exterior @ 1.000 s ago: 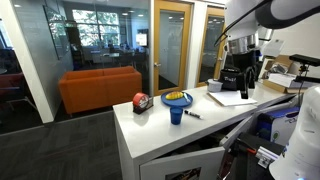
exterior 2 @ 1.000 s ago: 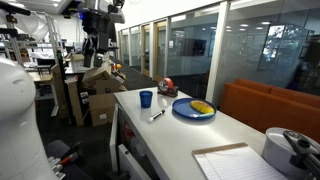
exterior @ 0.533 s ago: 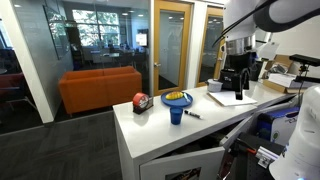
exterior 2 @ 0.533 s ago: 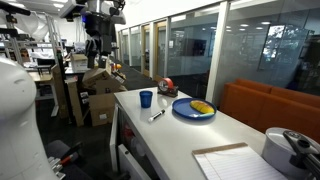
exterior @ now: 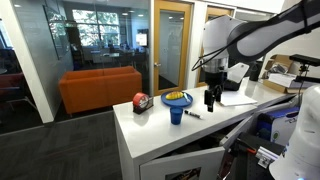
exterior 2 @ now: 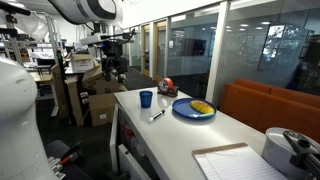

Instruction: Put the marker in the cup

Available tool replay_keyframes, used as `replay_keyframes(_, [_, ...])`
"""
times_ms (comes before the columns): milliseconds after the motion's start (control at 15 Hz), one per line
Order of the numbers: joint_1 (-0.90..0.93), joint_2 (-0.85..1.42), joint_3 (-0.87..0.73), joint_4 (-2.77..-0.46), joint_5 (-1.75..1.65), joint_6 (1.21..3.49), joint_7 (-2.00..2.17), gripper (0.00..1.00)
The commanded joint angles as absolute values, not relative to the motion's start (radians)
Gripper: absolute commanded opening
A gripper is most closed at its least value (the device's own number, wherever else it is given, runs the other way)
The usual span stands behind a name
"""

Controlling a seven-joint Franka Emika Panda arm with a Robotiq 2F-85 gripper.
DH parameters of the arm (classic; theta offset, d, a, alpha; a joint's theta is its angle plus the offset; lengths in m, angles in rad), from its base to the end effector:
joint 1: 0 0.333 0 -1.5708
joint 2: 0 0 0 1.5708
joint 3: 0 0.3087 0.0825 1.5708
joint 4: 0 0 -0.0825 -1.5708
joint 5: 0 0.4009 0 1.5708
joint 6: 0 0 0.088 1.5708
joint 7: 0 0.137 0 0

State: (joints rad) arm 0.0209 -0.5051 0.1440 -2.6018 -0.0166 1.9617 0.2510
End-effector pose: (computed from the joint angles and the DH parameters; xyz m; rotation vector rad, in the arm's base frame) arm 0.3757 0.0563 0.3640 3.0221 -0.1532 -0.1822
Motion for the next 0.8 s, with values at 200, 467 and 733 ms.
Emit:
replay_keyframes(200, [-0.024, -0.238, 0.091, -2.521, -0.065, 2.124, 0.256, 1.00])
replay_keyframes(467, [-0.066, -0.100, 0.016, -2.445, -0.110, 2.163, 0.243, 1.00])
replay_keyframes(733, [-0.077, -0.009, -0.037, -2.357, -0.127, 2.167, 0.228, 1.00])
